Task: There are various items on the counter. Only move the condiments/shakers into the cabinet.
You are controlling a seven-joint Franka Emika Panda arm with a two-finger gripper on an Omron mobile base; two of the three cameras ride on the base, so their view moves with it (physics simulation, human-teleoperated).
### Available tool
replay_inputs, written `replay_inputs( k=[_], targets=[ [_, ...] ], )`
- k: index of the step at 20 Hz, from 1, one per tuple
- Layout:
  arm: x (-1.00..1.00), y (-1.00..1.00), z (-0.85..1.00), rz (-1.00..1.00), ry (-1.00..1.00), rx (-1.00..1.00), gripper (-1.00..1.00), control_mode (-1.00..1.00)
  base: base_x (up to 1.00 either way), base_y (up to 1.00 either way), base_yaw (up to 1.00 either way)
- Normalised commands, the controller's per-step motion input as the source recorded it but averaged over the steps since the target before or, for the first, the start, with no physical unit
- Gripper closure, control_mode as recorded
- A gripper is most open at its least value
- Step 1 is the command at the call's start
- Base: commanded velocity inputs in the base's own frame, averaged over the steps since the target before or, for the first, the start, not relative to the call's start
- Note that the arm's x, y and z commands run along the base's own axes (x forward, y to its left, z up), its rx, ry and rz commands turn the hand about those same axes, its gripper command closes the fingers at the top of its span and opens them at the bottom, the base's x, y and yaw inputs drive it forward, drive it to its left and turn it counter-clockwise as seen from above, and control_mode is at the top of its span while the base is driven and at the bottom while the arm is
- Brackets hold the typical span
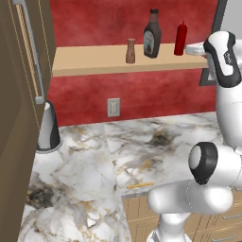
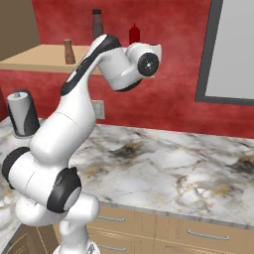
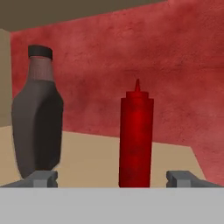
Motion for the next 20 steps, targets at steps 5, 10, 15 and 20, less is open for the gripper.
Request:
replay_inputs(
  k=[5, 10, 15, 20],
  targets=[
    [-0.40, -0.02, 0.00, 0.06, -0.01, 0.00, -1.00, -1.00, 0.00, 0.00, 0.00],
    [-0.92, -0.05, -0.15, 0.13, 0.00, -0.04, -1.00, -1.00, 0.00, 0.00, 0.00],
    [-0.98, 0.00, -0.20, 0.17, 0.01, -0.07, -1.00, -1.00, 0.00, 0.00, 0.00],
    [-1.00, 0.00, -0.23, 0.24, 0.03, -0.09, -1.00, -1.00, 0.00, 0.00, 0.00]
  ],
)
